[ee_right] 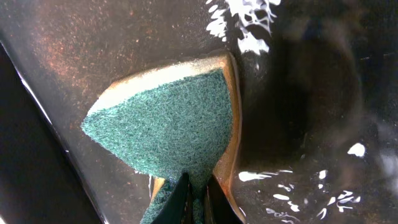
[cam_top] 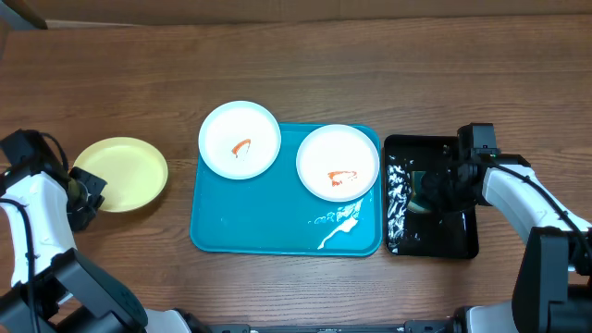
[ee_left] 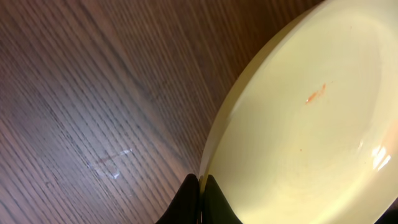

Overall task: Clean dirty plates on tray and stack at the side
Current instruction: 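Place the yellow plate on the table left of the tray, then move left gripper to white plate rim and grip it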

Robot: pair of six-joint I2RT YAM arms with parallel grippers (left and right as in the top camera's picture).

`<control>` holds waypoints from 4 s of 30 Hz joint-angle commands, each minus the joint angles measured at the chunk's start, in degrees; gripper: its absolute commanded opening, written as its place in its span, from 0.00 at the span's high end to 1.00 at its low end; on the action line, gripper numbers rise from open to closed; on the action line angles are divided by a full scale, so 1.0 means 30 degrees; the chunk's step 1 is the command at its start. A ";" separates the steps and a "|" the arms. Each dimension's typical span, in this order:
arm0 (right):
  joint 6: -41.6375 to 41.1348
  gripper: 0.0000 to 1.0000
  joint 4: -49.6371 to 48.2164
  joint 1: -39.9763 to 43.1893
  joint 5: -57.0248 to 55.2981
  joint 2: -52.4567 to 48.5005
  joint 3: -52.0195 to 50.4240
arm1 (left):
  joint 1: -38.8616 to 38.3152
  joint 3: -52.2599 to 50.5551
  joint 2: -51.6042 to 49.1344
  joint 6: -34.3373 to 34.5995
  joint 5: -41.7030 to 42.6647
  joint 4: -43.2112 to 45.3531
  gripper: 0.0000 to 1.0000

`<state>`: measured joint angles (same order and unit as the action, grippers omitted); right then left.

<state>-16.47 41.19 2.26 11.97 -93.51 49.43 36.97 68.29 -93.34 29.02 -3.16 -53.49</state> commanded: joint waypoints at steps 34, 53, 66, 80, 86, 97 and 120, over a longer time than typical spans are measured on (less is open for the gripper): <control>0.0138 0.92 0.0306 -0.0015 -0.0255 -0.0277 -0.0495 | -0.8852 0.1872 -0.1362 -1.0185 0.5282 0.4721 0.26; 0.0138 0.92 0.0532 -0.0015 -0.0117 -0.0277 -0.0495 | -0.9996 0.1872 -0.5617 -1.0309 0.5610 0.9726 0.26; 0.0138 0.92 0.0605 -0.0015 -0.0124 -0.0277 -0.0495 | -1.0958 0.1872 -0.6615 -1.1176 0.5719 1.1081 0.39; 0.0138 0.92 0.0597 -0.0015 -0.0124 -0.0277 -0.0495 | -1.1285 0.1872 -0.6841 -1.1176 0.4830 0.9318 0.82; 0.0146 0.92 0.0612 -0.0015 -0.0124 -0.0277 -0.0495 | -1.1285 0.1872 -0.6841 -1.1169 0.4838 0.6652 0.95; 0.0146 0.96 0.0823 -0.0015 -0.0124 -0.0277 -0.0495 | -1.1293 0.1872 -0.6827 -0.9508 0.3016 0.1304 0.96; -0.0058 0.96 0.1027 -0.0517 0.0015 -0.0270 -0.0262 | -1.1526 0.1872 -0.6696 -0.8808 0.4182 -0.2499 0.96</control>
<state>-16.36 46.17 1.78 12.08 -93.93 51.68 3.01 74.39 -113.27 1.54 9.26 -60.75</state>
